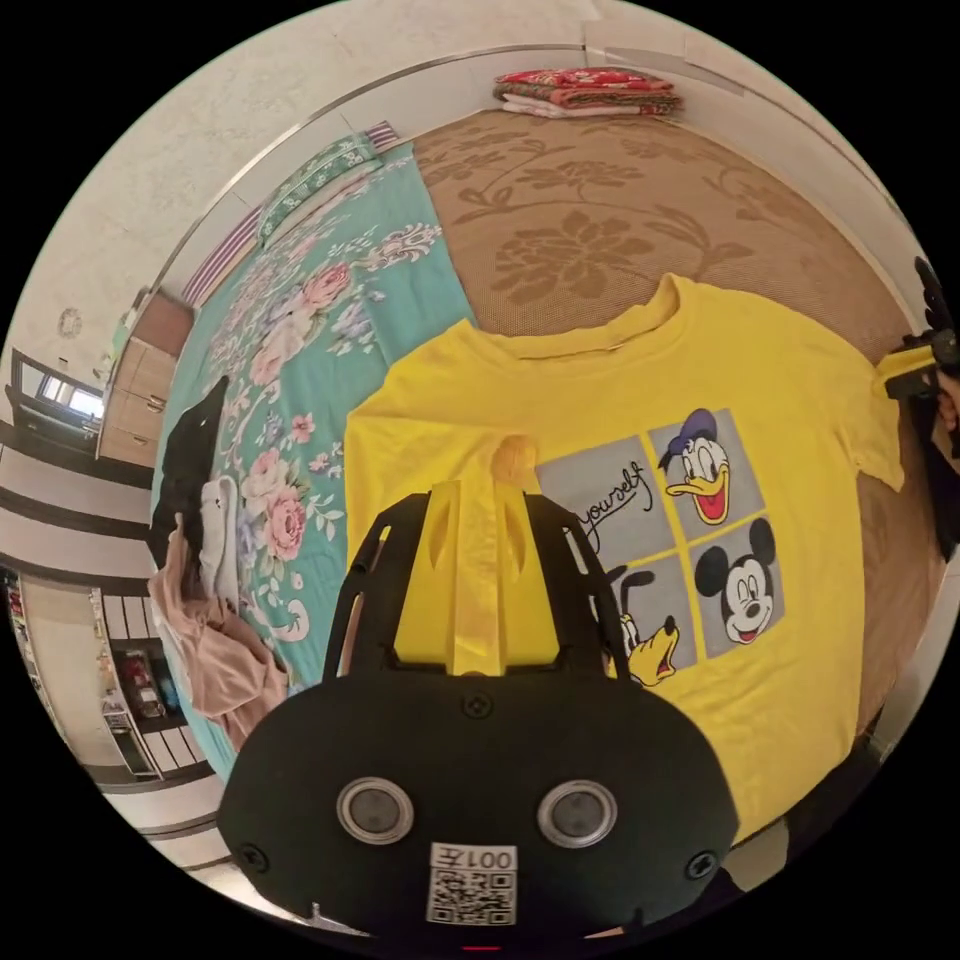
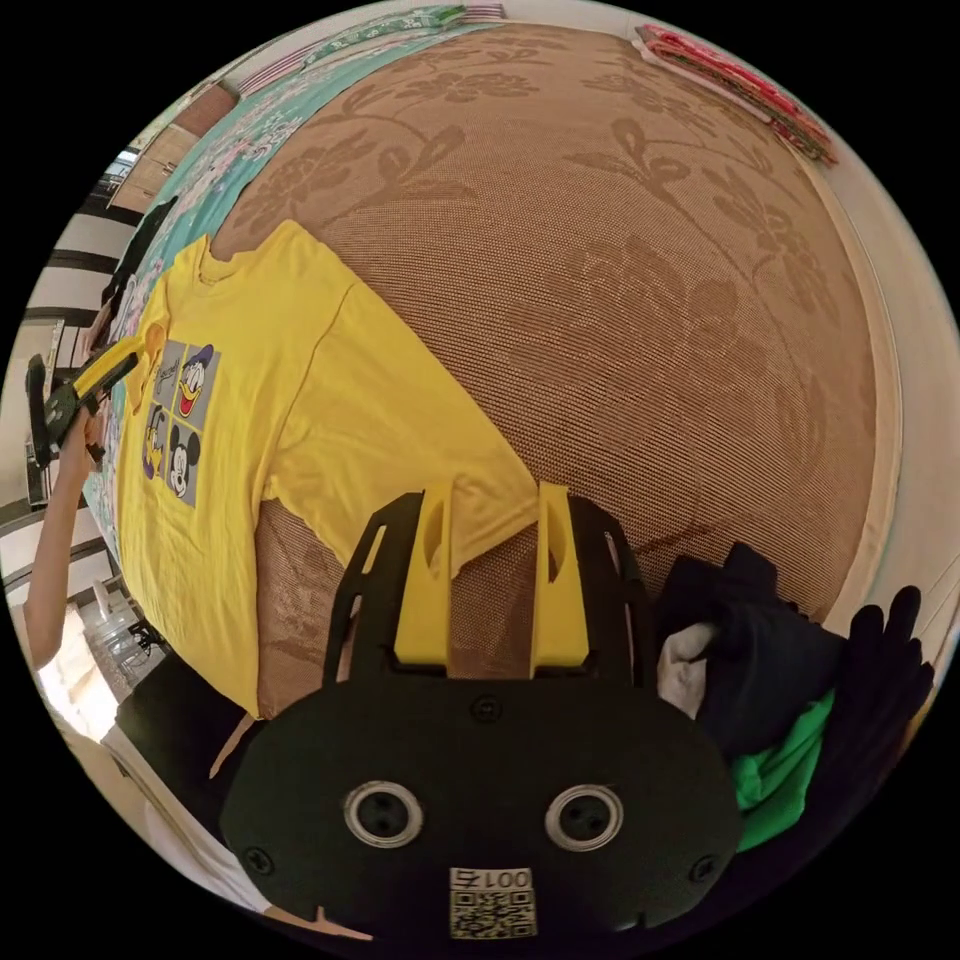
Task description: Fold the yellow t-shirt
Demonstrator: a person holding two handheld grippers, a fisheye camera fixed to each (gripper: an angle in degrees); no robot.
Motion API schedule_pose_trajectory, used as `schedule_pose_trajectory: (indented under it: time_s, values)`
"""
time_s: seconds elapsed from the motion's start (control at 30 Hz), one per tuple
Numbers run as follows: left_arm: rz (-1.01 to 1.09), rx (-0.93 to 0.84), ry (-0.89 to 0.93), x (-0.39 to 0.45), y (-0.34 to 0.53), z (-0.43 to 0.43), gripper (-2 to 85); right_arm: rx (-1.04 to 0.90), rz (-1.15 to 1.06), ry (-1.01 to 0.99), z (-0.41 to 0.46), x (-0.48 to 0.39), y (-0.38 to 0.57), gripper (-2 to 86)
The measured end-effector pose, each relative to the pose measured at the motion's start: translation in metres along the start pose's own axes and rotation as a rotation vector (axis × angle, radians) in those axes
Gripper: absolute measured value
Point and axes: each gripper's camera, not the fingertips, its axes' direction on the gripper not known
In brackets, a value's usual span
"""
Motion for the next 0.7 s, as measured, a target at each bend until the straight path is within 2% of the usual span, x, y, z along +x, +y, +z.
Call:
schedule_pose_trajectory:
  time_s: [0.07, 0.13, 0.37, 0.5, 0.6, 0.7]
  values:
    - [0.036, -0.001, 0.109, 0.004, -0.008, 0.02, 1.8, -0.007, -0.028, 0.028, 0.003, 0.006, 0.001, 11.2]
    - [0.032, -0.045, 0.129, 0.011, -0.012, 0.037, 1.2, -0.013, -0.048, 0.053, 0.005, 0.012, 0.003, 10.8]
    - [0.027, -0.02, -0.022, 0.035, -0.01, 0.059, -0.5, -0.006, -0.074, 0.031, 0.012, 0.052, 0.011, 8.1]
    - [0.031, 0.018, -0.024, 0.042, -0.009, 0.051, -0.8, 0.008, -0.073, -0.055, 0.015, 0.081, 0.018, 4.1]
    - [0.079, 0.084, 0.111, 0.06, -0.014, 0.036, 0.1, 0.014, -0.042, -0.117, 0.014, 0.102, 0.026, 3.0]
    - [0.207, 0.132, 0.346, 0.1, -0.028, 0.024, 3.1, 0.034, -0.001, -0.203, 0.008, 0.122, 0.036, 2.5]
